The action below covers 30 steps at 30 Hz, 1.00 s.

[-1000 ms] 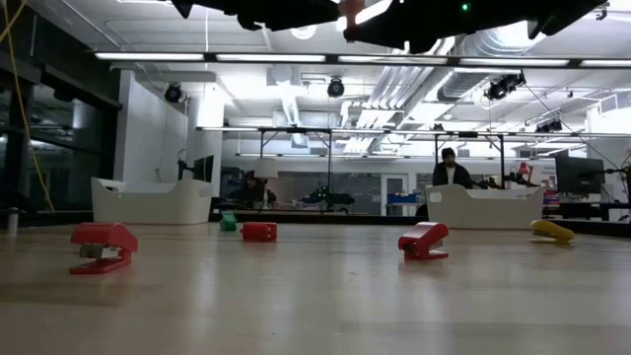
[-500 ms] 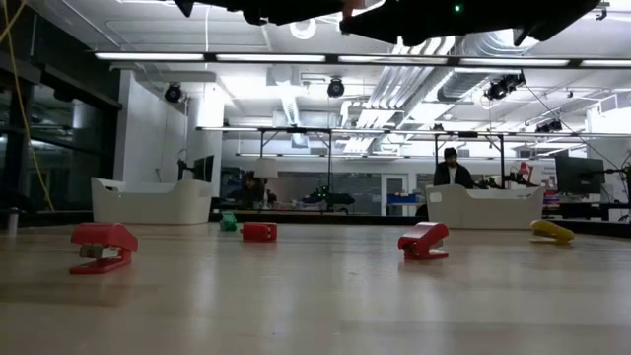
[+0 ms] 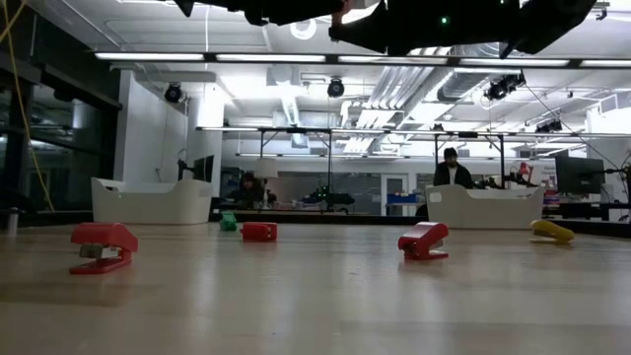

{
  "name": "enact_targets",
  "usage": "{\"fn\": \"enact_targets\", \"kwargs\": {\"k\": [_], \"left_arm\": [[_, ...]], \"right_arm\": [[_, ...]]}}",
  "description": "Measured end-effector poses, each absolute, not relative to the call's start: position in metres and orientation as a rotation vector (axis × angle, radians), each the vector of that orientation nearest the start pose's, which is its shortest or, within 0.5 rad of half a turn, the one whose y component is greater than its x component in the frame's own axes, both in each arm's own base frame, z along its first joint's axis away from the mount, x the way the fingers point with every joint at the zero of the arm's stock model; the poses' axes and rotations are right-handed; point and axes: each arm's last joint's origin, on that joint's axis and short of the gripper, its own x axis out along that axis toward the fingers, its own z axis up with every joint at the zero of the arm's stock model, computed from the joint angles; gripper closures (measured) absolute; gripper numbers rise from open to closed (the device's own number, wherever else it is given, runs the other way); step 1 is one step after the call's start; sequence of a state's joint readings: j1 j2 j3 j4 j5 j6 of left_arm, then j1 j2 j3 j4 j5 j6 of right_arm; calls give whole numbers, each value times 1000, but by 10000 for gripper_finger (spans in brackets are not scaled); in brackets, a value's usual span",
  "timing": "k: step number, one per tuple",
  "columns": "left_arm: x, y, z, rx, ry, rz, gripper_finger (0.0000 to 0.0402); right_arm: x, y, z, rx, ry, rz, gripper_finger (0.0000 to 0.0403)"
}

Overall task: Pick and place Stapler, Stapler remover, tape
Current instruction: Put the pink staple remover into the left white bin

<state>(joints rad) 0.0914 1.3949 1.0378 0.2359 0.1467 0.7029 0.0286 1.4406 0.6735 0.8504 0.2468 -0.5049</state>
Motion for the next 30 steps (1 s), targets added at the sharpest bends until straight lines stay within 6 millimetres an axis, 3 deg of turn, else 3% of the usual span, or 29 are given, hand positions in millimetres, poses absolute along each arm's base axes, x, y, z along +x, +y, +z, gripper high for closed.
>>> {"fn": "enact_targets", "kwargs": {"k": [11,23,30], "left_arm": [[319,25,322,687,95,-96,188],[319,25,322,653,97,-94,319],[319,25,322,654,100,-96,312]], "right_arm": [[299,1,248,-491,-43,-226,323],[299,1,247,-499,-32,-225,323],[299,1,246,-498,-30,-224,323]]}}
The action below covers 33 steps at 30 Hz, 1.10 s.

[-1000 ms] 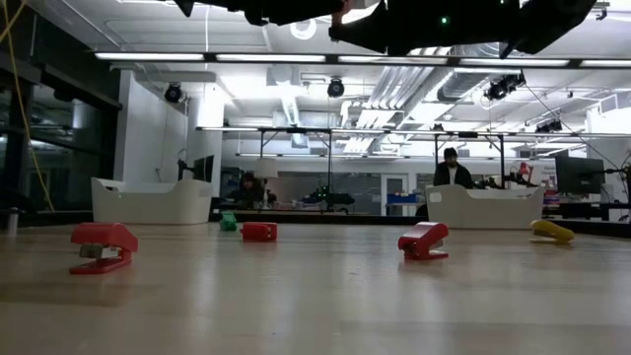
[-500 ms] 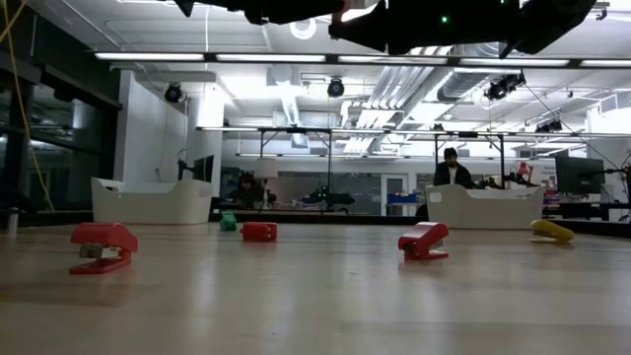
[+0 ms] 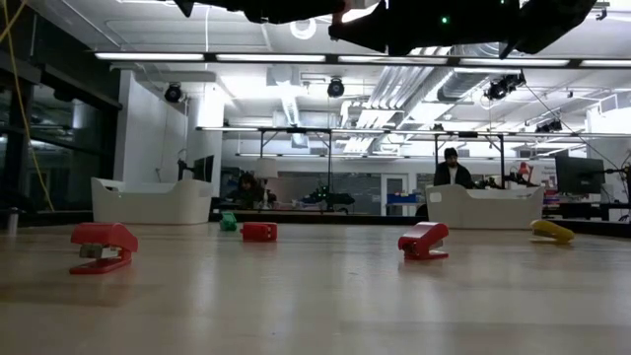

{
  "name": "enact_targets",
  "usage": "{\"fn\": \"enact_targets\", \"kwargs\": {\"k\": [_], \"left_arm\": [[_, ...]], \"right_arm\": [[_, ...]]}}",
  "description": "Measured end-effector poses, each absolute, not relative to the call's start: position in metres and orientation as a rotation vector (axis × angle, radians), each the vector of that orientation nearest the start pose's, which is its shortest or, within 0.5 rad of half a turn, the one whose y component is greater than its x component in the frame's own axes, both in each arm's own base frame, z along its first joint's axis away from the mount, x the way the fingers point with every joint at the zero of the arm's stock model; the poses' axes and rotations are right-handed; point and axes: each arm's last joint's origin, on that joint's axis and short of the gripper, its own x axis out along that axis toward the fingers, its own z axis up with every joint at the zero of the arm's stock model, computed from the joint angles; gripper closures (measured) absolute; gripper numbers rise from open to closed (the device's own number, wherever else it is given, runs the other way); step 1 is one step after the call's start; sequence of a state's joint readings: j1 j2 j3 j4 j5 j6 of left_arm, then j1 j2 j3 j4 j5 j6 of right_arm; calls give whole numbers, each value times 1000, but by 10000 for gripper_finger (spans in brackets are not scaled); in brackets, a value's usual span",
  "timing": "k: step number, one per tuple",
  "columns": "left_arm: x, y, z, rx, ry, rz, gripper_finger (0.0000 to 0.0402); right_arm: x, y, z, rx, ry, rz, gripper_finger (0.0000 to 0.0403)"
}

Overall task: Pick and place Stapler, Stapler remover, tape
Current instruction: Put the pink staple remover into the left white bin

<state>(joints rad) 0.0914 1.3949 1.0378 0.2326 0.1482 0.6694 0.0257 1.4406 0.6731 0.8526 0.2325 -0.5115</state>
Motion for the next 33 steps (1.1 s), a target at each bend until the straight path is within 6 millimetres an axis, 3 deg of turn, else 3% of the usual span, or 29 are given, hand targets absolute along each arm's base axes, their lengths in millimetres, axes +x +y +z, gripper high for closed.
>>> {"fn": "enact_targets", "kwargs": {"k": [17,33], "left_arm": [[319,25,322,658,103,-97,314],[318,28,316,673,202,3,314]], "right_arm": [[299,1,246,-494,-28,-222,317],[299,-1,241,-413,34,-293,215]]}}
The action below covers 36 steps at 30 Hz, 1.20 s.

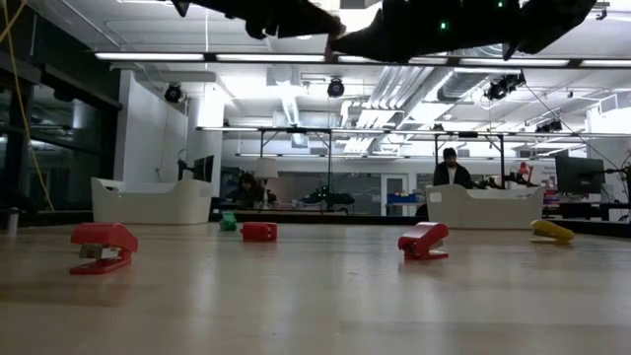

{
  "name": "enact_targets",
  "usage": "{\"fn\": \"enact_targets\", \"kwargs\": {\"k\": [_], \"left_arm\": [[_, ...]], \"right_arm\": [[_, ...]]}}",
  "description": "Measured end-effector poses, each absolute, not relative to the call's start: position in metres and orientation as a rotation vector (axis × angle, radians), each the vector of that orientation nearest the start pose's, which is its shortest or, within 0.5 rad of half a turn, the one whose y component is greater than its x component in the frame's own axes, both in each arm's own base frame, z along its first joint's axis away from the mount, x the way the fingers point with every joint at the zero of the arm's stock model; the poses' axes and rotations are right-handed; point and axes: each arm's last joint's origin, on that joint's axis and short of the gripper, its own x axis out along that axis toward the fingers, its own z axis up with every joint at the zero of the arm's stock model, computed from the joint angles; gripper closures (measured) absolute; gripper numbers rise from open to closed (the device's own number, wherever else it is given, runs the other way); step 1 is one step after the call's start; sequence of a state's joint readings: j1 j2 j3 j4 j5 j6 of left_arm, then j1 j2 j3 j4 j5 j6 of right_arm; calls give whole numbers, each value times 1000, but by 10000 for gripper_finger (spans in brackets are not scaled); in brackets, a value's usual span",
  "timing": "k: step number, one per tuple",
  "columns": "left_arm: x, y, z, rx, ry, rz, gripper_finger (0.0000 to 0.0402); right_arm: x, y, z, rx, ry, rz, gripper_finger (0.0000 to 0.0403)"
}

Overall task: Pick and place Stapler, Stapler remover, tape
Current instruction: Put the pink staple remover into the left white bin

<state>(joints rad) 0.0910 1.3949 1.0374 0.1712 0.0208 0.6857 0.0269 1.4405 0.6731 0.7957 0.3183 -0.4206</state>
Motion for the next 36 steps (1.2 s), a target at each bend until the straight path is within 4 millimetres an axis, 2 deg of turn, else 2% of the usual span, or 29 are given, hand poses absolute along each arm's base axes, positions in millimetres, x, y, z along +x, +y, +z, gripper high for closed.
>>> {"fn": "enact_targets", "kwargs": {"k": [7,17,28,33,36], "left_arm": [[315,36,309,716,367,219,314],[299,54,293,693,708,691,314],[261,119,271,419,975,950,314],[243,143,263,278,1028,986,314],[234,152,252,221,1055,990,314]], "right_arm": [[298,-4,229,-368,165,-362,209],[295,-6,219,-356,274,-416,208],[295,-8,219,-356,277,-420,208],[295,-11,217,-335,289,-430,208],[295,-14,215,-312,300,-411,208]]}}
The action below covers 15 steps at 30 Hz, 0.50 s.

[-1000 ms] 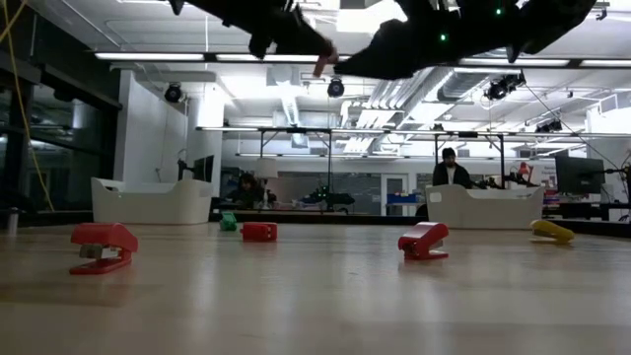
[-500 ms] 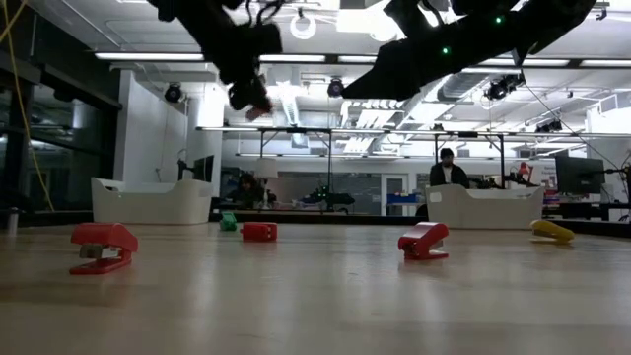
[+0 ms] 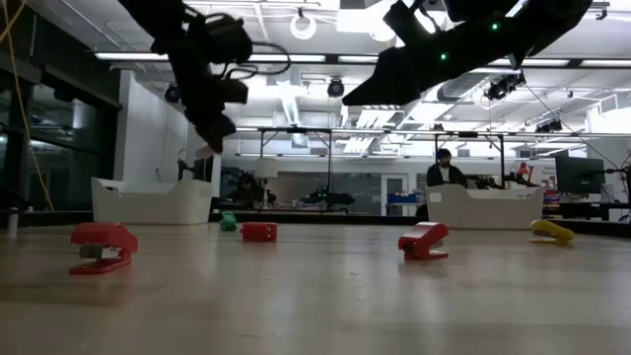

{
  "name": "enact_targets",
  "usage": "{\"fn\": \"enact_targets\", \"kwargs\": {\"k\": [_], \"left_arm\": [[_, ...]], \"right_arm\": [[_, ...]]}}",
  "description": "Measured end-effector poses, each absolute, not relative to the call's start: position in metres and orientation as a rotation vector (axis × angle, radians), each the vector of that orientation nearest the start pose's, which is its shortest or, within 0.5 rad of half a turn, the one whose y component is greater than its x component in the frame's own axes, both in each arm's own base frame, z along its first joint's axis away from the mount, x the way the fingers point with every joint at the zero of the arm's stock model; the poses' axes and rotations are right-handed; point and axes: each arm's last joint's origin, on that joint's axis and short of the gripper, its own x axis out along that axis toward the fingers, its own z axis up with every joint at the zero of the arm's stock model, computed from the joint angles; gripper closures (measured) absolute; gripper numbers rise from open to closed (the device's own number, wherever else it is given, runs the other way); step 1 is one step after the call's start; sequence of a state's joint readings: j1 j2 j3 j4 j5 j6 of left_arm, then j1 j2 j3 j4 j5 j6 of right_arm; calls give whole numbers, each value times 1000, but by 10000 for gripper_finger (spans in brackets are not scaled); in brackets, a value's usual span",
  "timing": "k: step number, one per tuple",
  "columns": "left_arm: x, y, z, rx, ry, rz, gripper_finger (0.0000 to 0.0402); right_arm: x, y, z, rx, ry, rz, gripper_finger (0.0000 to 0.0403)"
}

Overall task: Pick and place Stapler, Stapler remover, tape
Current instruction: Put the pink staple remover into the left white bin

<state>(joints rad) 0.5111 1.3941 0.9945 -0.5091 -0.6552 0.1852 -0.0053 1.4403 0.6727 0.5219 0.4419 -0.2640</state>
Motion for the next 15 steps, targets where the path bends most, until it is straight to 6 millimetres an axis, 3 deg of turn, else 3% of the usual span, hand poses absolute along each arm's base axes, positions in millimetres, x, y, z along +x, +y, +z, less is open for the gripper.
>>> {"fn": "enact_targets", "kwargs": {"k": [6,15], "left_arm": [[216,164,225,124,1094,996,314],[195,175,201,-44,1099,1037,314]], "right_arm": [[295,-16,214,-289,303,-390,208],[295,-16,214,-290,303,-391,208]]}}
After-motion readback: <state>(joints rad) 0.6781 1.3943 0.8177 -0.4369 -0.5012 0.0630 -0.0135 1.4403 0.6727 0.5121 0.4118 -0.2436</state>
